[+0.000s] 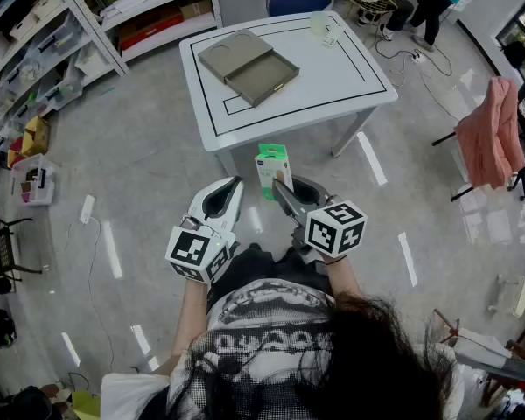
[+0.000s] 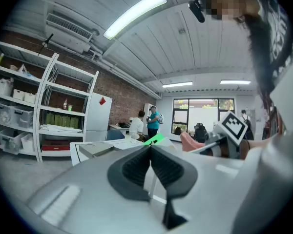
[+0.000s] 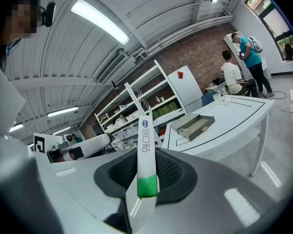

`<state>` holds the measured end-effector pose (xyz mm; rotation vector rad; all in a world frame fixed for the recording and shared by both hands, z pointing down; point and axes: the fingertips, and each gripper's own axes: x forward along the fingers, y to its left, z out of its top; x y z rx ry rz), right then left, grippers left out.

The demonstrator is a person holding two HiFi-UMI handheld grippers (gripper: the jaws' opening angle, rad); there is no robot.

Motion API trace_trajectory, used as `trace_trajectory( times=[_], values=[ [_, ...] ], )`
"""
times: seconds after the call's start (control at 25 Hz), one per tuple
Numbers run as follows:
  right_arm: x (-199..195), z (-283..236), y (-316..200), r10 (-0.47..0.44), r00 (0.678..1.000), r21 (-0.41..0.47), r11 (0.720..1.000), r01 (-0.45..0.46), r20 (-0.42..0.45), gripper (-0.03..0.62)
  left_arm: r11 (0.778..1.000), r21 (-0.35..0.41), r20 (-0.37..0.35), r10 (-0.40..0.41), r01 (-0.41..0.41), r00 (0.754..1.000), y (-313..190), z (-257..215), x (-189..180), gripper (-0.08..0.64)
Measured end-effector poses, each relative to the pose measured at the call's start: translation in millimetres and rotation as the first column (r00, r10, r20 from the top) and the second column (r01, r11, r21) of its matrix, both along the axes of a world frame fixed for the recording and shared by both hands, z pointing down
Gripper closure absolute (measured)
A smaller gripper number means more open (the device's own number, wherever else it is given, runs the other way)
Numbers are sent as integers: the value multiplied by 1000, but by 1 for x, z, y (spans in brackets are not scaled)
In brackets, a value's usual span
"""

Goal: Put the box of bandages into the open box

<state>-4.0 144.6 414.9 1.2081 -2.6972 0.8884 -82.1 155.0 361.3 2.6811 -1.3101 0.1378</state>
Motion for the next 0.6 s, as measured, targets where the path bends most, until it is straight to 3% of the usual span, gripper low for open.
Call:
trace_trajectory(
  times=[0.36,0.6],
  values=[
    [-7,4,0,13,1000,-5,1000,-13,11,497,1000,-2,-4,14,-14,1000,2,3,-6,560],
    [-45,0,2,23,999,30,999,-22,-26,497,999,11,-23,44,-44,999,2,0,-39,560]
  ],
)
